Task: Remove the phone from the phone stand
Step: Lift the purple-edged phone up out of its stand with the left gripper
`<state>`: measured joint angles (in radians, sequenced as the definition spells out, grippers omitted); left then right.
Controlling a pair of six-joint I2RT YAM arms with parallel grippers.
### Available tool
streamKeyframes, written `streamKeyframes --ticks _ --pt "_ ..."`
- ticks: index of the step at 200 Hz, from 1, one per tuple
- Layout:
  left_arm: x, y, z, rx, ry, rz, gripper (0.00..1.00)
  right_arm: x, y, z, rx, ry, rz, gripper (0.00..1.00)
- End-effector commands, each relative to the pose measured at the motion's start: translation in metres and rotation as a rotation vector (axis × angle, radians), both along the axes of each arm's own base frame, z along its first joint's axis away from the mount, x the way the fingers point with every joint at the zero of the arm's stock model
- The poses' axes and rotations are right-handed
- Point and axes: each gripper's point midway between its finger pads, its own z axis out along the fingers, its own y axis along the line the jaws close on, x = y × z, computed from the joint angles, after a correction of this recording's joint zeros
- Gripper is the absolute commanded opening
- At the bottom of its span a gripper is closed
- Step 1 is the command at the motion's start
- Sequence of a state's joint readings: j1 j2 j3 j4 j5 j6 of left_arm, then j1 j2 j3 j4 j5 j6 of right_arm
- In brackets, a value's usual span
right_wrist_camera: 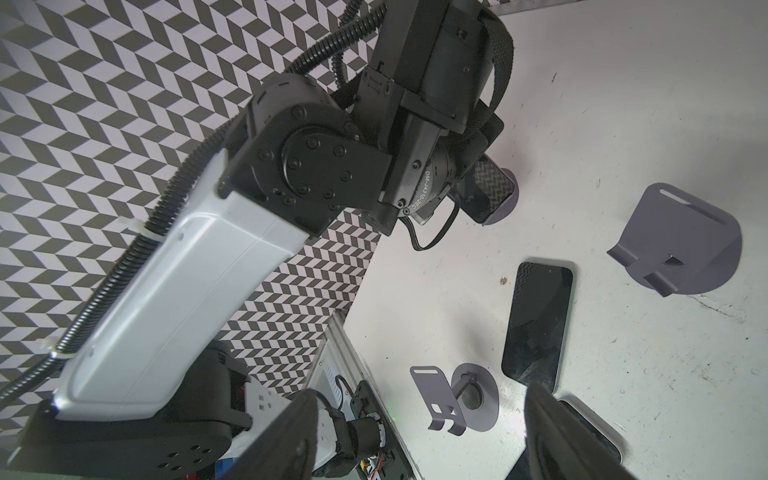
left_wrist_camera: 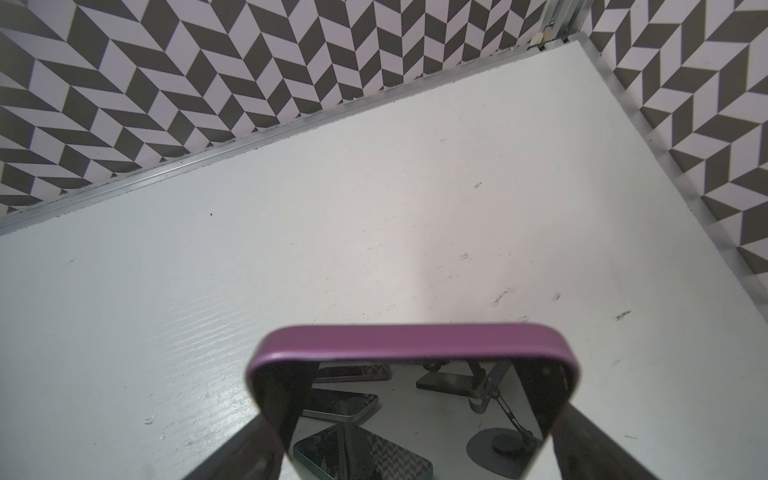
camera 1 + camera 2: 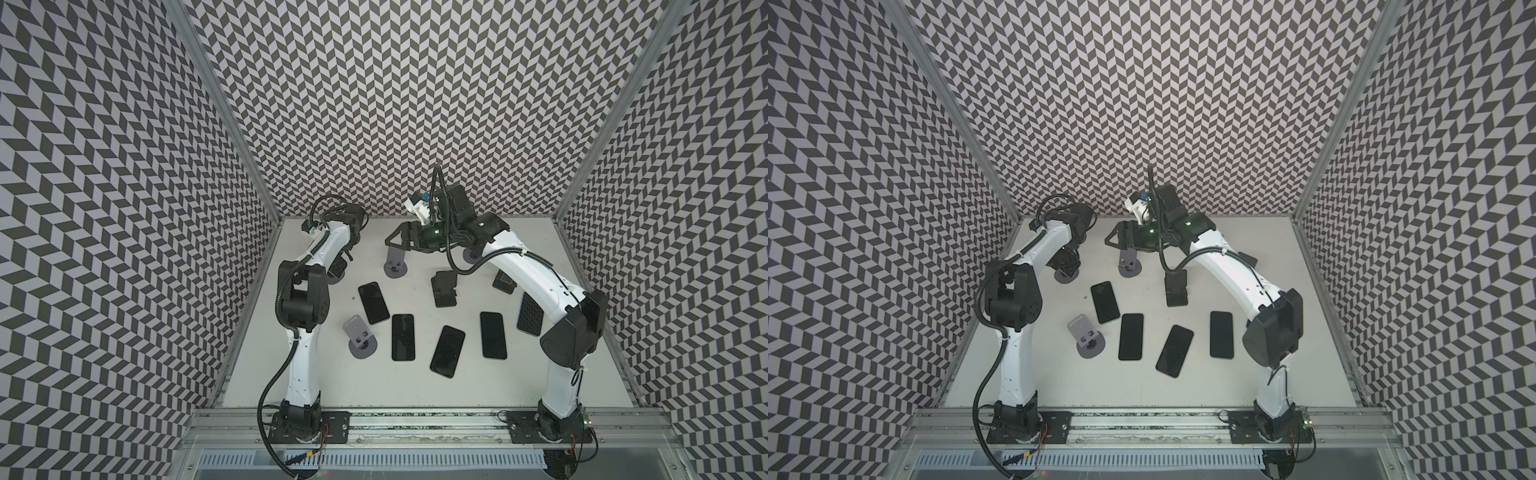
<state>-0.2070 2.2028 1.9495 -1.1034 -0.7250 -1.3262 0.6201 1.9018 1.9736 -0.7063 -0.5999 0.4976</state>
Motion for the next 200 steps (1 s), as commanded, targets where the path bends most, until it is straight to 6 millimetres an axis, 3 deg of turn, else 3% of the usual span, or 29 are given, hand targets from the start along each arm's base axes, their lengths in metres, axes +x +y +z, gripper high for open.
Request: streamKeyframes --ticks 1,147,200 --pt "0.000 0.010 0.004 0.055 0.020 0.014 0.98 0.004 0.004 0.009 0.021 -0.045 0.010 0.76" --pt "-0.004 0.015 0.014 0.097 0.011 0.019 0.78 0.003 0.004 0.008 0.021 -0.033 0.010 0.76" --pt "-0.004 0.014 0.017 0.103 0.005 0.012 0.76 0.002 0.004 0.007 0.021 -0.029 0.010 0.75"
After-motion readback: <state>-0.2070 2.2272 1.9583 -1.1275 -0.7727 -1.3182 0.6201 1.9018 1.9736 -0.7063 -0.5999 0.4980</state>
